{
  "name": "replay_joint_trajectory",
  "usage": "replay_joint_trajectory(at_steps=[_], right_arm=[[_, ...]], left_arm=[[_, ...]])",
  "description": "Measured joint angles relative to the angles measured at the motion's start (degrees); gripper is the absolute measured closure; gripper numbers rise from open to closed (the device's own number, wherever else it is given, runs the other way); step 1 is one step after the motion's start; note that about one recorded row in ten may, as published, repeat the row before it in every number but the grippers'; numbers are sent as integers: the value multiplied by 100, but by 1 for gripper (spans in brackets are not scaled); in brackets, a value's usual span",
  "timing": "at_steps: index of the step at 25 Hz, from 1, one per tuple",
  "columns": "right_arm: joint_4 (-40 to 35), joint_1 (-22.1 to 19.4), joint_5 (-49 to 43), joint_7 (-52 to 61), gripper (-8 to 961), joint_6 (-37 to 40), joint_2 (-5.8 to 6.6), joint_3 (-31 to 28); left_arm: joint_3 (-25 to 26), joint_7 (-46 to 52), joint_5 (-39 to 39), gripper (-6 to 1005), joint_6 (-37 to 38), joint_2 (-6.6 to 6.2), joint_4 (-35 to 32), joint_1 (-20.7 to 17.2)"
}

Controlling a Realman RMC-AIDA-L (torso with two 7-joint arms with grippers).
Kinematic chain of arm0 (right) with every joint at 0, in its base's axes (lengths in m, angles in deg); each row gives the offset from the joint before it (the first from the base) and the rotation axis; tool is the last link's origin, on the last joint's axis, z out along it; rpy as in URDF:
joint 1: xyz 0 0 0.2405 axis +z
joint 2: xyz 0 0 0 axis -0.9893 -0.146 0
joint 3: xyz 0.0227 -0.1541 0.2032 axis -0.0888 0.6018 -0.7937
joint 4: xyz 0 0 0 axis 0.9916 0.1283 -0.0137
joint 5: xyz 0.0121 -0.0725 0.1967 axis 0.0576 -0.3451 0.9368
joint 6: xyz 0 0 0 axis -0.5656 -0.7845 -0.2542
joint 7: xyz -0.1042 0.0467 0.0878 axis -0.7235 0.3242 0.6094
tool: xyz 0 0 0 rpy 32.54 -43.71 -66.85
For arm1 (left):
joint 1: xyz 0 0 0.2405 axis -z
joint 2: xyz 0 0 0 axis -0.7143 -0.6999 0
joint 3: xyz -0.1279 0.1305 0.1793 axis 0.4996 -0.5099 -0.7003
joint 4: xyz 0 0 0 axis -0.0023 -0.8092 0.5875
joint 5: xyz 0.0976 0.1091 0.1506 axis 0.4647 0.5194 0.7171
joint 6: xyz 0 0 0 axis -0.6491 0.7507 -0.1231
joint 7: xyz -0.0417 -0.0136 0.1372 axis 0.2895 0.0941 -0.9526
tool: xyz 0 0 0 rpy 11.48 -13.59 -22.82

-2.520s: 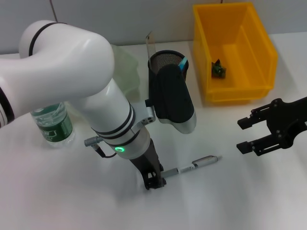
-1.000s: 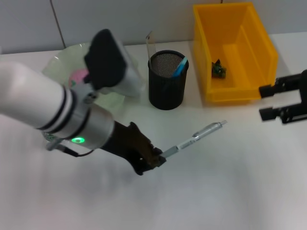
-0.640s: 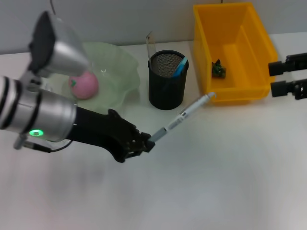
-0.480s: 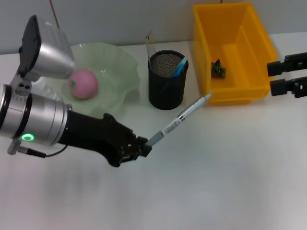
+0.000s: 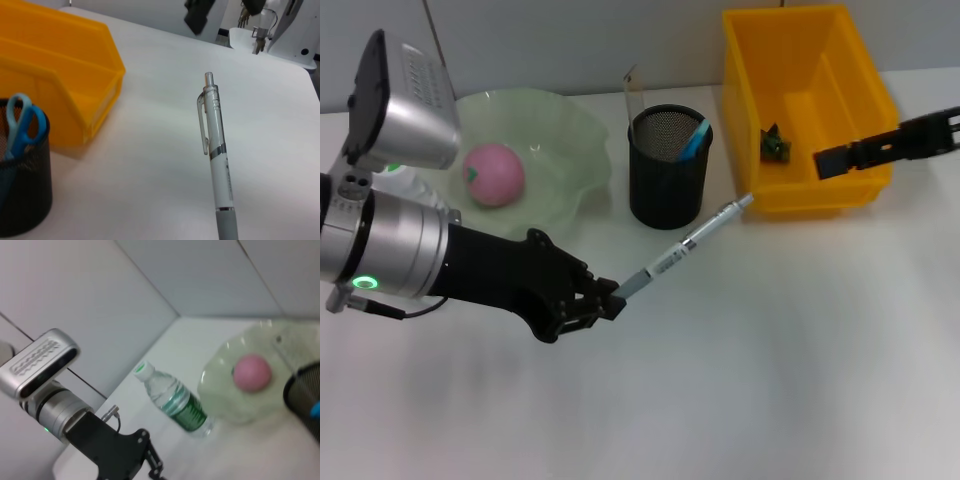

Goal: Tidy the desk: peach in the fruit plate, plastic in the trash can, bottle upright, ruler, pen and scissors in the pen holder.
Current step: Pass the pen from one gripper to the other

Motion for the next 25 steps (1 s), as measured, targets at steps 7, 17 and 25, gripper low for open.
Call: replay_joint_trajectory(at_steps=[7,17,25], right_arm=[[225,450,-423,1509,310,-17,113,416],[1018,839,-943,1635,314,-416,263,505],[1351,985,-957,1665,317,-682,208,751]], left_arm=[[-2,-496,5,847,-112,21,148,-28],[-32,-936,245,843,-225,22,528,122],[-28,-1133,203,840,-341,33,871,200]])
